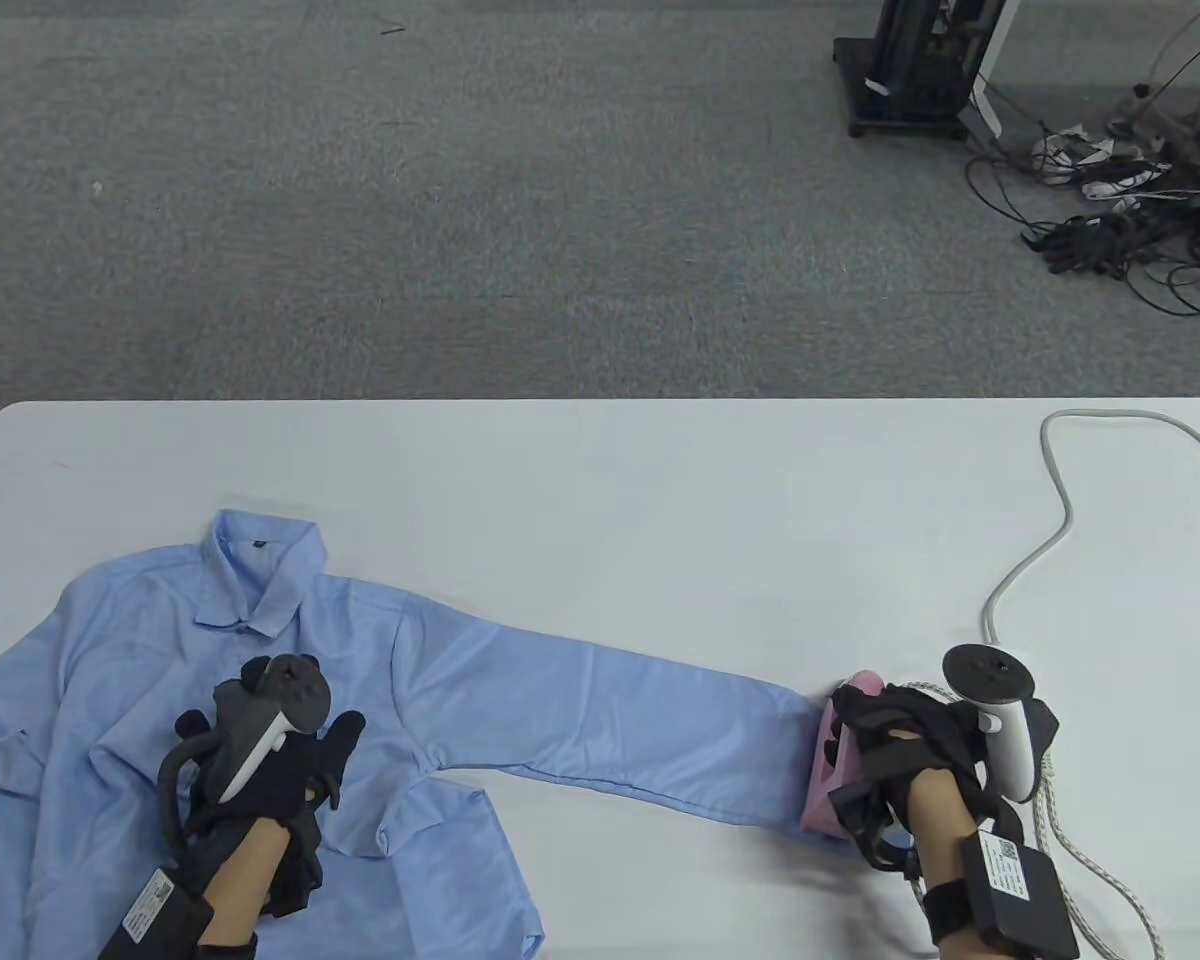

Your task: Iron long-sleeve shirt with electric iron on table

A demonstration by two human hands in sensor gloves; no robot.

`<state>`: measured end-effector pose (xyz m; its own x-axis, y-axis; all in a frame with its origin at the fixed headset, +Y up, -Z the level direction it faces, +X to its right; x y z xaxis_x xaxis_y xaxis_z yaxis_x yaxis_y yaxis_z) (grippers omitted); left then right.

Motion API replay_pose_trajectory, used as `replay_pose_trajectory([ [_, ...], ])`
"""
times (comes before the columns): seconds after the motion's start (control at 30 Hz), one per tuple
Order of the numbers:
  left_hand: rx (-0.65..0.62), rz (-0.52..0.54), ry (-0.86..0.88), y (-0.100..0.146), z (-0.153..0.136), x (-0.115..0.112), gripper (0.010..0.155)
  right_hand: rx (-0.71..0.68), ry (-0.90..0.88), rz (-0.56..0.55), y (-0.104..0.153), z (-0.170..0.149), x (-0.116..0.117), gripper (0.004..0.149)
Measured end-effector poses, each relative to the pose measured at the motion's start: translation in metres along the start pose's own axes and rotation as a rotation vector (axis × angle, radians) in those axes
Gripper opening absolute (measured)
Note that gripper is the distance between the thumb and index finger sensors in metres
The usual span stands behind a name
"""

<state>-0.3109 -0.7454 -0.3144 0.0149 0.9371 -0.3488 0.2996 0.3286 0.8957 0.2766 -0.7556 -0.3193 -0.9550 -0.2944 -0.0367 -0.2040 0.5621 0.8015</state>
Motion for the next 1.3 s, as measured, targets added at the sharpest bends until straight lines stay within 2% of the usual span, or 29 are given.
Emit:
replay_pose_trajectory([
  [0.07,-0.048,-0.004,0.007,-0.002,0.009,0.003,0.077,-0.002,0.024,-0.016,-0.001,0.001,-0.002,0.063],
  [0.13,-0.128,-0.069,-0.018,-0.009,0.019,-0.001,0.076,0.003,0.031,-0.019,-0.002,0.002,-0.005,0.063],
  [0.27,-0.216,-0.194,-0.085,-0.028,0.038,-0.026,0.078,0.006,0.031,-0.033,-0.004,0.001,-0.011,0.063],
  [0.43,-0.146,-0.374,-0.180,-0.048,0.036,-0.059,0.084,0.006,0.032,-0.025,-0.004,0.001,-0.012,0.063],
  [0.53,-0.126,-0.328,-0.132,-0.050,0.037,-0.054,0.084,0.013,0.024,-0.037,-0.003,0.000,-0.016,0.063],
  [0.93,-0.129,-0.309,-0.141,-0.050,0.038,-0.057,0.084,0.024,-0.009,-0.097,0.006,-0.008,-0.025,0.063],
  [1.03,-0.130,-0.299,-0.143,-0.049,0.038,-0.057,0.084,0.042,-0.036,-0.049,0.007,-0.004,-0.017,0.062],
  [1.13,-0.130,-0.290,-0.144,-0.050,0.038,-0.057,0.085,-0.007,-0.184,0.095,0.017,0.025,-0.002,0.062],
  [1.17,-0.130,-0.293,-0.144,-0.050,0.038,-0.057,0.084,-0.051,-0.197,0.148,0.024,0.044,0.008,0.062],
  [1.3,-0.129,-0.291,-0.148,-0.049,0.038,-0.057,0.084,-0.193,-0.092,0.248,0.053,0.117,0.053,0.062],
])
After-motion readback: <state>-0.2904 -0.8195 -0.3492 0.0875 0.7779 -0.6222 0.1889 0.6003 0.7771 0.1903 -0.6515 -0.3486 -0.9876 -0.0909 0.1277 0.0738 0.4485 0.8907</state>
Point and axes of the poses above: the tracker on the back of each hand, its own z axis roughly to the thumb side, its own y axis roughly from the fingertips to the wrist, x = y × z, the point moved 2 cm from there along -y, roughly from the wrist to the fingertips, and after that the axes turned 11 degrees about -y, right-handed, at the moved point
